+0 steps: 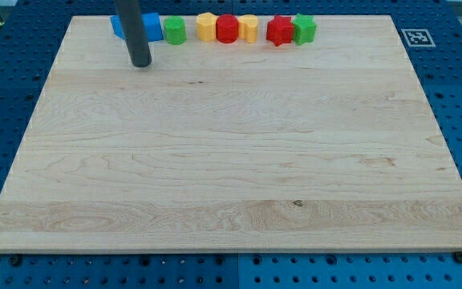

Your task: Move the yellow heart to the right center of the board

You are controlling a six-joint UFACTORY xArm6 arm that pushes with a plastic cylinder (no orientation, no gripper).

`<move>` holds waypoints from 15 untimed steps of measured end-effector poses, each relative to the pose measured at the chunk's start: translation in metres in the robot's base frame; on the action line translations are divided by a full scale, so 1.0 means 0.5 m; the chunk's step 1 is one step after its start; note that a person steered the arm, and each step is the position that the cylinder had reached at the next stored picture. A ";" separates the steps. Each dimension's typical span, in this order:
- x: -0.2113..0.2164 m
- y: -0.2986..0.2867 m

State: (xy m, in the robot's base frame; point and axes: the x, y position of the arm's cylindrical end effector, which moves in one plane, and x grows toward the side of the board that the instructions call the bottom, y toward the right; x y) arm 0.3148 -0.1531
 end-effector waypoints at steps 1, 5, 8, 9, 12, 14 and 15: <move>0.003 0.000; 0.010 -0.084; -0.216 -0.246; -0.247 -0.239; -0.242 0.080; -0.227 0.349; -0.150 0.384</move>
State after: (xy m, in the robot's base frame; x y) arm 0.2397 0.0387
